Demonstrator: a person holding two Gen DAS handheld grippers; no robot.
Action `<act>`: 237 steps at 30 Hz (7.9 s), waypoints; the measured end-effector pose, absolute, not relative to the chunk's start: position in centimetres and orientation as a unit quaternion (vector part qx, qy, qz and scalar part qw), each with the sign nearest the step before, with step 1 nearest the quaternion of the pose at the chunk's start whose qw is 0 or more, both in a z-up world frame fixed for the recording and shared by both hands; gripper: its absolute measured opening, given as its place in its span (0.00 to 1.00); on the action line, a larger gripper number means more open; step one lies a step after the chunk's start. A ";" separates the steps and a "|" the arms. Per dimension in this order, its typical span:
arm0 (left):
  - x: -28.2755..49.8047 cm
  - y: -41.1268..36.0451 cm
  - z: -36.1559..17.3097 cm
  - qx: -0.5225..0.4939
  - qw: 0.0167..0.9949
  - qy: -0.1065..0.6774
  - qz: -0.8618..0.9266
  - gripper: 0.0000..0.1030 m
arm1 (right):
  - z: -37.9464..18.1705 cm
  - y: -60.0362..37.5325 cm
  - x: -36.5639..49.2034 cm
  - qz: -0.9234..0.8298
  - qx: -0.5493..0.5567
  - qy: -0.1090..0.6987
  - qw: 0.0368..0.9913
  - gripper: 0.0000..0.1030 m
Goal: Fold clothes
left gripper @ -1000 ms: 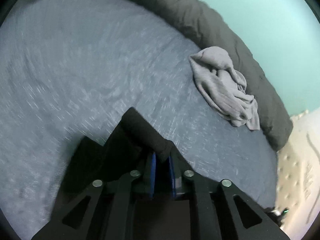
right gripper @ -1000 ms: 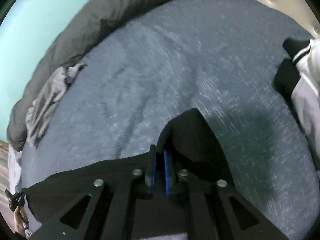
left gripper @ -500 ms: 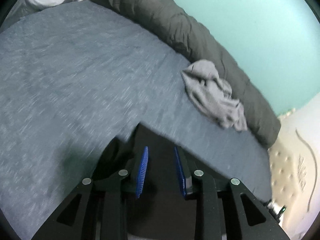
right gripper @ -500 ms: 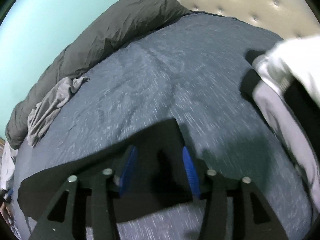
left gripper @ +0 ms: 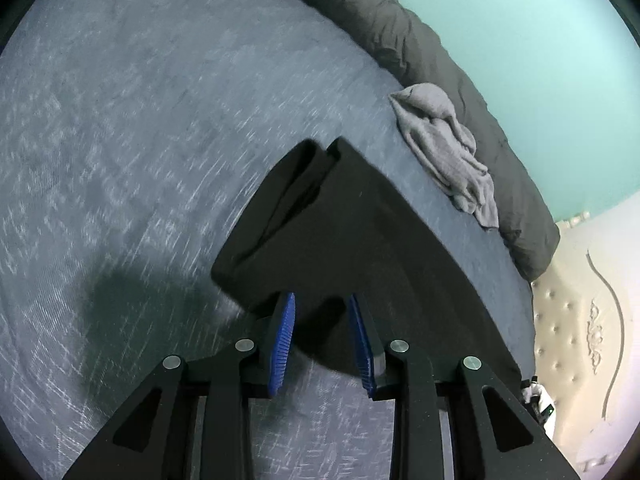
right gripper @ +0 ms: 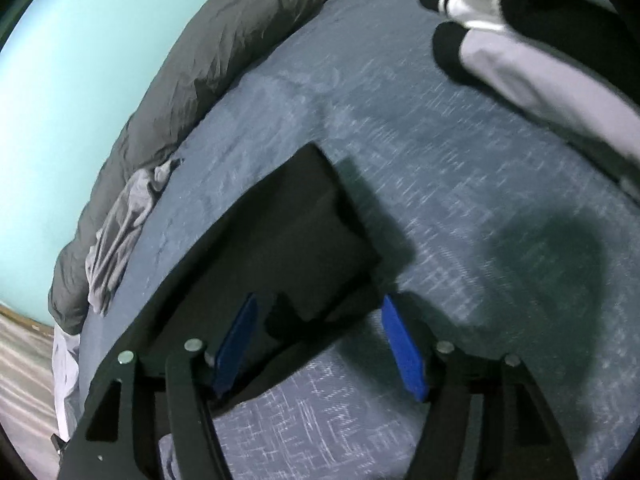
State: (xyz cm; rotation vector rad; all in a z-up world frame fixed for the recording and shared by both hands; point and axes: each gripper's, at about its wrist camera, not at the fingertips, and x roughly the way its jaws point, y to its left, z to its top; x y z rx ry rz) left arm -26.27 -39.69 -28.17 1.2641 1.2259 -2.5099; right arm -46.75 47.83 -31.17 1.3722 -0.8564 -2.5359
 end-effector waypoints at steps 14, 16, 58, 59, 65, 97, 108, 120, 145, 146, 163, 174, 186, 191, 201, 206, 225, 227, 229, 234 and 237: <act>-23.8 -39.9 -30.1 0.374 0.041 0.471 -0.798 0.49 | -32.4 47.3 -46.7 -0.840 0.456 -0.289 0.052 0.64; -24.5 -39.7 -30.3 0.376 0.044 0.469 -0.798 0.49 | -32.4 47.4 -46.7 -0.840 0.456 -0.289 0.053 0.64; -29.2 -40.4 -27.4 0.303 0.064 0.448 -0.839 0.16 | -27.9 45.3 -46.5 -0.868 0.415 -0.264 0.075 0.12; -29.1 -40.4 -26.8 0.302 0.062 0.446 -0.840 0.16 | -27.4 45.3 -46.4 -0.868 0.412 -0.266 0.077 0.12; -28.2 -40.4 -23.3 0.288 0.050 0.448 -0.845 0.16 | -22.8 44.7 -45.6 -0.876 0.388 -0.270 0.093 0.12; -1.3 -40.0 -23.6 0.319 0.075 0.492 -0.806 0.14 | -21.6 49.7 -25.7 -0.853 0.438 -0.256 0.120 0.12; 1.3 -40.7 -27.7 0.378 0.118 0.500 -0.770 0.18 | -26.1 50.9 -24.7 -0.845 0.491 -0.196 0.080 0.23; 3.2 -40.2 -22.8 0.367 0.134 0.445 -0.806 0.18 | -24.7 55.4 -21.9 -0.868 0.463 -0.178 0.024 0.30; -7.6 -22.2 -25.5 0.414 -0.016 0.326 -0.850 0.18 | -27.9 57.6 -20.3 -0.835 0.455 -0.307 0.036 0.52; -7.6 -21.7 -25.7 0.413 -0.019 0.325 -0.851 0.18 | -27.9 57.4 -20.1 -0.833 0.452 -0.316 0.041 0.54; -4.2 -19.9 -26.0 0.384 -0.027 0.298 -0.874 0.18 | -30.1 53.0 -20.7 -0.812 0.468 -0.343 0.068 0.56; -2.0 -23.3 -25.1 0.363 0.002 0.287 -0.886 0.18 | -27.7 49.9 -21.2 -0.853 0.429 -0.291 0.062 0.14; 0.3 -27.1 -24.4 0.351 0.025 0.279 -0.894 0.18 | -18.6 37.1 -21.8 -0.882 0.408 -0.173 0.159 0.13; 1.2 -28.8 -24.3 0.350 0.036 0.278 -0.894 0.18 | -16.4 29.7 -21.6 -0.876 0.408 -0.153 0.205 0.13; 2.6 -32.2 -24.5 0.350 0.064 0.276 -0.893 0.18 | -15.4 14.8 -19.5 -0.851 0.424 -0.103 0.291 0.13; 3.0 -33.7 -24.9 0.348 0.074 0.278 -0.892 0.18 | -15.9 8.6 -18.1 -0.841 0.432 -0.072 0.319 0.13; 4.2 -36.9 -25.2 0.342 0.093 0.287 -0.890 0.18 | -19.0 -10.5 -13.3 -0.790 0.466 -0.019 0.398 0.13; 4.2 -37.0 -25.2 0.343 0.092 0.286 -0.890 0.18 | -19.7 -11.1 -13.3 -0.789 0.472 -0.018 0.393 0.13; 4.1 -37.1 -25.2 0.344 0.092 0.285 -0.890 0.18 | -20.5 -11.8 -13.5 -0.789 0.479 -0.018 0.384 0.13; 4.1 -37.4 -25.1 0.347 0.091 0.283 -0.890 0.18 | -22.0 -13.5 -13.6 -0.791 0.486 -0.016 0.372 0.13; 4.1 -37.3 -25.1 0.348 0.090 0.280 -0.890 0.18 | -22.4 -14.6 -13.0 -0.789 0.484 -0.007 0.379 0.13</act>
